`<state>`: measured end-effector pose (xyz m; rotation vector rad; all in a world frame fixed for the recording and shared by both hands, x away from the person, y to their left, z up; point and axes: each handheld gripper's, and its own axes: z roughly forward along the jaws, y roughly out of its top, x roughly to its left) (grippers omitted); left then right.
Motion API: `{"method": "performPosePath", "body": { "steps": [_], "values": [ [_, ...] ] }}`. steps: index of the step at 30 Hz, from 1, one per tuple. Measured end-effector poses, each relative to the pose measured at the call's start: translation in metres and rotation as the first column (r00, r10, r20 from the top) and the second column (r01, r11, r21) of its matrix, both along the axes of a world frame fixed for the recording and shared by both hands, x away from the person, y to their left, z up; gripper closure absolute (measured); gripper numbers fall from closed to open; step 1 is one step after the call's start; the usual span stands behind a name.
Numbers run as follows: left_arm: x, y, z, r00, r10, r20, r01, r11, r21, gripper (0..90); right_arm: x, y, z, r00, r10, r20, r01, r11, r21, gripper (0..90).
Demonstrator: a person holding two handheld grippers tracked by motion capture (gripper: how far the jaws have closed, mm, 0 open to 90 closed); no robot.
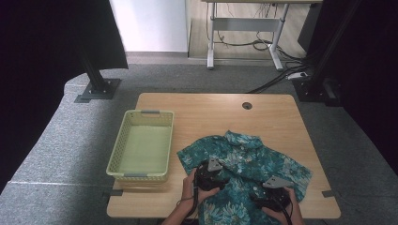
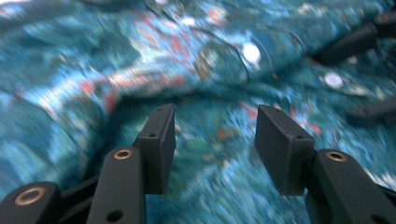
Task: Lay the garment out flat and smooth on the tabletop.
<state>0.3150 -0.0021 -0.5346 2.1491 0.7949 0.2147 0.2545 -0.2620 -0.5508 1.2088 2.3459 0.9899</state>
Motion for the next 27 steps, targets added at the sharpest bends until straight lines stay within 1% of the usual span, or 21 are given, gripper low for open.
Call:
{"method": "performPosePath", "body": {
  "steps": [3,7,8,11,12,13,16,17,18,19,20,22,24,26,27],
  "values": [
    [-0.003,0.001,-0.006,0.9997,-0.007,-0.024,0.007,0.9999,0.013,47.9,0.002,0.004,0.000,1.0000,0.007,0.002,-0.007,0.9998,-0.021,30.9],
    [-0.002,0.003,-0.012,0.9995,0.006,-0.031,-0.005,0.9991,0.042,47.7,0.006,0.010,0.001,0.9997,0.024,-0.003,-0.024,0.9994,-0.024,31.5],
    [0.000,0.005,-0.012,0.9994,0.014,-0.031,-0.013,0.9993,0.036,47.8,0.008,0.012,0.001,0.9996,0.027,-0.002,-0.027,0.9994,-0.024,31.5],
    [0.006,0.010,-0.012,0.9985,0.050,-0.020,-0.049,0.9978,0.043,48.9,0.013,0.022,0.001,0.9994,0.036,0.002,-0.036,0.9991,-0.022,31.5],
    [0.009,0.013,-0.012,0.9980,0.058,-0.025,-0.057,0.9978,0.035,48.9,0.015,0.025,0.000,0.9993,0.037,0.004,-0.037,0.9991,-0.020,31.5],
    [0.011,0.015,-0.013,0.9975,0.063,-0.032,-0.062,0.9978,0.026,48.8,0.017,0.029,0.000,0.9991,0.041,0.005,-0.041,0.9990,-0.020,31.4],
    [0.014,0.021,-0.013,0.9966,0.077,-0.029,-0.077,0.9968,0.022,48.8,0.022,0.037,0.001,0.9987,0.050,0.006,-0.050,0.9986,-0.018,32.5],
    [0.013,0.023,-0.014,0.9964,0.082,-0.023,-0.081,0.9965,0.020,48.8,0.023,0.038,0.001,0.9979,0.065,0.000,-0.065,0.9978,-0.009,34.1],
    [0.012,0.024,-0.014,0.9965,0.082,-0.015,-0.082,0.9965,0.018,48.7,0.023,0.037,0.003,0.9962,0.087,-0.007,-0.087,0.9961,0.019,34.9],
    [0.011,0.025,-0.016,0.9963,0.086,-0.007,-0.086,0.9963,0.009,48.6,0.023,0.034,0.006,0.9956,0.094,-0.002,-0.093,0.9943,0.052,35.6],
    [0.010,0.026,-0.017,0.9961,0.088,-0.001,-0.088,0.9961,0.000,48.6,0.023,0.030,0.011,0.9961,0.087,0.016,-0.088,0.9935,0.073,35.7],
    [0.009,0.028,-0.018,0.9958,0.092,0.007,-0.092,0.9957,-0.016,48.6,0.024,0.017,0.022,0.9971,0.057,0.050,-0.062,0.9938,0.092,35.6],
    [0.009,0.027,-0.018,0.9957,0.092,0.004,-0.092,0.9956,-0.015,48.6,0.029,0.002,0.030,0.9976,0.011,0.068,-0.017,0.9963,0.085,35.1],
    [0.008,0.026,-0.018,0.9959,0.090,0.006,-0.090,0.9959,-0.006,48.1,0.037,-0.014,0.034,0.9958,-0.042,0.081,0.038,0.9982,0.047,34.8],
    [0.008,0.026,-0.018,0.9957,0.092,0.010,-0.092,0.9957,-0.006,47.4,0.044,-0.022,0.034,0.9944,-0.067,0.082,0.065,0.9975,0.027,35.0]
  ]
}}
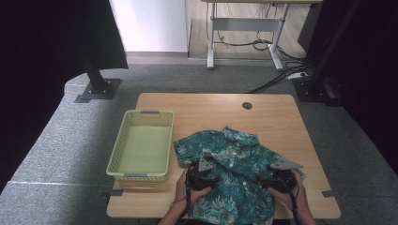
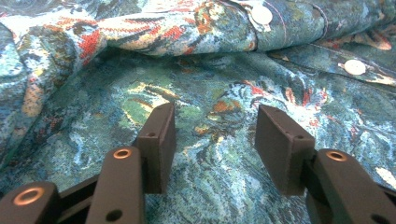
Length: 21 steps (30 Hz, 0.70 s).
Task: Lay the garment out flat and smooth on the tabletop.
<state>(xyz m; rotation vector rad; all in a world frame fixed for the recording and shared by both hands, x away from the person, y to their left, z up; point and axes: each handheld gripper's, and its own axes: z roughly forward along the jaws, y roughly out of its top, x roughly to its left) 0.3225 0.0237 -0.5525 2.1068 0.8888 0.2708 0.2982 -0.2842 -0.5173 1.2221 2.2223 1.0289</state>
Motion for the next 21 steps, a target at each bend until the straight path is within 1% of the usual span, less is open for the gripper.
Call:
{"method": "performPosePath", "body": {
  "steps": [1,2,3,4,6,8,10,13,15,16,18,19,21],
  "values": [
    [-0.001,-0.001,0.000,1.0000,0.002,0.007,-0.002,1.0000,0.005,46.6,0.008,-0.008,-0.001,0.9995,-0.030,-0.004,0.030,0.9994,-0.015,35.6],
    [-0.002,-0.003,0.000,0.9999,0.000,0.016,0.000,0.9998,0.018,45.7,0.018,-0.015,-0.004,0.9988,-0.049,-0.008,0.048,0.9980,-0.040,35.6],
    [-0.003,-0.004,0.000,0.9997,-0.004,0.024,0.003,0.9995,0.032,44.7,0.028,-0.020,-0.008,0.9981,-0.057,-0.021,0.055,0.9959,-0.072,35.4],
    [-0.004,-0.006,0.000,0.9994,-0.009,0.034,0.007,0.9989,0.046,43.5,0.038,-0.026,-0.012,0.9969,-0.065,-0.044,0.061,0.9934,-0.097,34.9],
    [-0.006,-0.008,0.000,0.9986,-0.013,0.050,0.010,0.9977,0.068,42.2,0.055,-0.035,-0.020,0.9939,-0.076,-0.080,0.067,0.9914,-0.112,34.6],
    [-0.007,-0.009,0.000,0.9982,-0.016,0.058,0.011,0.9968,0.079,41.6,0.065,-0.041,-0.025,0.9923,-0.075,-0.099,0.064,0.9914,-0.115,33.4],
    [-0.007,-0.009,0.000,0.9982,-0.017,0.058,0.013,0.9967,0.080,41.1,0.071,-0.045,-0.027,0.9917,-0.069,-0.109,0.057,0.9929,-0.104,32.4],
    [-0.007,-0.008,0.000,0.9984,-0.016,0.055,0.012,0.9971,0.075,41.1,0.075,-0.051,-0.027,0.9903,-0.084,-0.110,0.075,0.9939,-0.081,32.2],
    [-0.008,-0.008,0.000,0.9983,-0.013,0.057,0.009,0.9970,0.077,41.1,0.075,-0.055,-0.027,0.9900,-0.091,-0.107,0.083,0.9938,-0.074,31.6],
    [-0.008,-0.008,0.000,0.9982,-0.013,0.058,0.008,0.9968,0.079,41.1,0.075,-0.057,-0.027,0.9900,-0.101,-0.099,0.093,0.9926,-0.078,31.4],
    [-0.009,-0.008,0.000,0.9982,-0.013,0.059,0.008,0.9967,0.080,41.1,0.074,-0.061,-0.024,0.9891,-0.119,-0.087,0.113,0.9917,-0.061,31.9],
    [-0.008,-0.008,0.000,0.9983,-0.012,0.057,0.008,0.9969,0.078,41.1,0.074,-0.064,-0.023,0.9886,-0.120,-0.091,0.117,0.9922,-0.044,32.2],
    [-0.008,-0.007,0.000,0.9985,-0.012,0.054,0.008,0.9973,0.073,41.2,0.074,-0.069,-0.023,0.9877,-0.124,-0.095,0.121,0.9920,-0.037,32.6]
  ]
}}
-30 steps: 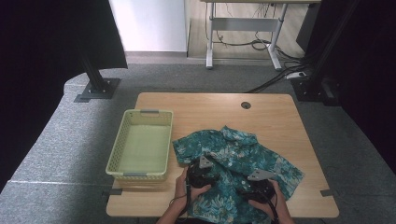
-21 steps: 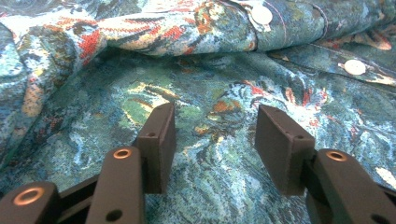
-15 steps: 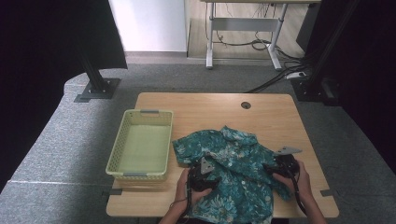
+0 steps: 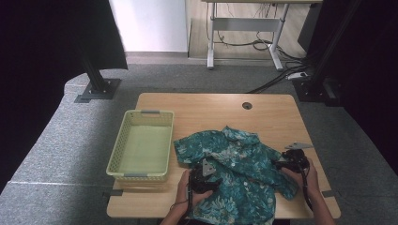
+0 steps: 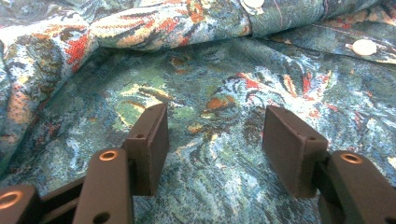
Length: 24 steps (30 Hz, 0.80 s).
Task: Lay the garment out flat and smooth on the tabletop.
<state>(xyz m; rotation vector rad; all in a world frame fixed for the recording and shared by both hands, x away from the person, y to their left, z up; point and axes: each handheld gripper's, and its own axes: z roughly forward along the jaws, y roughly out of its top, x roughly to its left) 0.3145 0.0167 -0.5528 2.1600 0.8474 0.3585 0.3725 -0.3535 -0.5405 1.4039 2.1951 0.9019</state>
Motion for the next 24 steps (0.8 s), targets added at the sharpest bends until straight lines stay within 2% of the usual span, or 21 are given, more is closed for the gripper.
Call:
{"method": "performPosePath", "body": {
  "steps": [3,4,6,10,12,14,16,18,21,24],
  "values": [
    [0.000,0.000,0.000,1.0000,0.001,0.000,-0.001,1.0000,-0.001,41.3,0.003,-0.004,-0.005,0.9995,-0.003,-0.032,0.002,0.9993,-0.038,31.3],
    [0.000,0.000,0.000,1.0000,0.001,0.002,-0.001,1.0000,0.003,41.3,0.003,-0.006,-0.006,0.9995,-0.007,-0.029,0.006,0.9997,-0.022,32.9],
    [-0.001,-0.002,0.000,0.9999,0.000,0.013,0.000,0.9999,0.017,41.2,0.004,-0.006,-0.006,0.9994,-0.018,-0.028,0.017,0.9995,-0.026,37.5],
    [-0.002,-0.002,0.000,0.9999,0.001,0.017,-0.001,0.9997,0.024,41.1,0.004,-0.005,-0.003,0.9993,-0.026,-0.027,0.025,0.9995,-0.019,64.9],
    [-0.003,-0.001,0.000,0.9999,0.002,0.017,-0.003,0.9997,0.022,41.1,0.004,-0.004,-0.001,0.9989,-0.015,-0.044,0.014,0.9997,-0.022,78.7],
    [-0.003,0.000,0.000,0.9999,0.001,0.017,-0.001,0.9997,0.023,41.1,0.005,-0.003,0.001,0.9981,0.003,-0.061,-0.005,0.9990,-0.044,85.0],
    [-0.004,0.001,0.000,0.9999,-0.001,0.016,0.001,0.9998,0.022,41.2,0.007,-0.001,0.004,0.9976,0.016,-0.068,-0.021,0.9970,-0.075,86.4],
    [-0.004,0.002,0.000,0.9999,-0.004,0.015,0.004,0.9998,0.021,41.2,0.011,-0.001,0.008,0.9983,0.016,-0.055,-0.022,0.9938,-0.109,86.7],
    [-0.005,0.004,0.000,0.9998,-0.010,0.015,0.010,0.9997,0.021,41.3,0.019,-0.004,0.017,0.9997,-0.005,-0.025,0.002,0.9896,-0.144,86.8],
    [-0.006,0.008,0.000,0.9998,-0.012,0.016,0.011,0.9998,0.017,41.4,0.030,-0.008,0.025,0.9992,-0.041,-0.002,0.040,0.9878,-0.151,86.7]
  ]
}}
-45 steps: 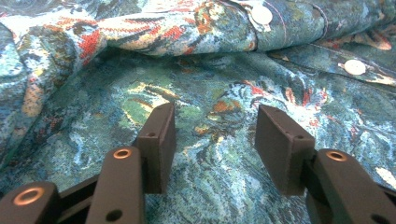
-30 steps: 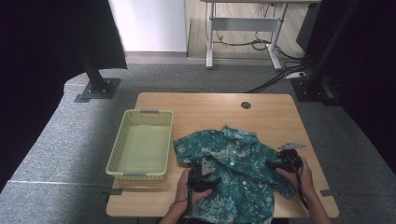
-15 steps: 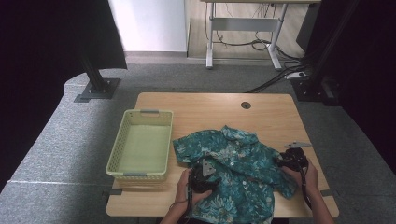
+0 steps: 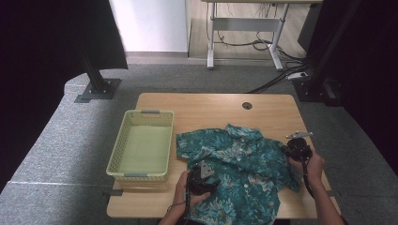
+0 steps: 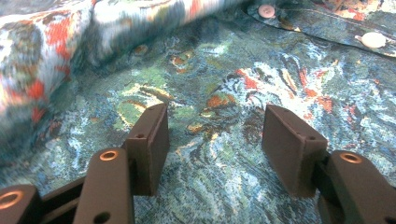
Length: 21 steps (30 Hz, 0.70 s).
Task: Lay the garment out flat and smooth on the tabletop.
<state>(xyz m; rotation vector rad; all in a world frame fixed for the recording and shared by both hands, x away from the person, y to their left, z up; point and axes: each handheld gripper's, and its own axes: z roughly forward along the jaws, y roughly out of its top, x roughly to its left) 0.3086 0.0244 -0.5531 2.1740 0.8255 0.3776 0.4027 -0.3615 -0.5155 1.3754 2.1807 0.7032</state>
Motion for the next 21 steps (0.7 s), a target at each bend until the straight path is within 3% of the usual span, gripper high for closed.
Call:
{"method": "performPosePath", "body": {
  "steps": [3,9,12,16,19,21],
  "values": [
    [-0.001,0.005,0.000,1.0000,-0.009,0.000,0.009,1.0000,-0.002,41.4,0.012,-0.006,0.003,0.9992,-0.039,0.004,0.039,0.9992,0.002,86.6],
    [-0.002,0.015,0.000,0.9995,-0.024,-0.020,0.024,0.9993,-0.028,41.6,0.028,-0.018,-0.001,0.9952,-0.097,-0.008,0.097,0.9895,0.107,83.7],
    [-0.003,0.019,0.000,0.9992,-0.030,-0.027,0.029,0.9988,-0.041,41.5,0.029,-0.020,-0.004,0.9909,-0.128,0.040,0.123,0.9858,0.114,70.9],
    [-0.002,0.020,0.000,0.9990,-0.024,-0.038,0.022,0.9983,-0.055,41.5,0.019,-0.016,0.000,0.9894,-0.135,0.053,0.123,0.9739,0.191,53.2],
    [-0.003,0.020,0.000,0.9992,-0.022,-0.034,0.020,0.9988,-0.045,41.4,0.000,-0.008,0.009,0.9956,-0.086,0.036,0.075,0.9645,0.253,49.5],
    [-0.003,0.019,0.000,0.9994,-0.019,-0.030,0.017,0.9990,-0.041,41.3,-0.014,-0.001,0.013,0.9982,-0.050,0.032,0.040,0.9643,0.262,48.5]
  ]
}}
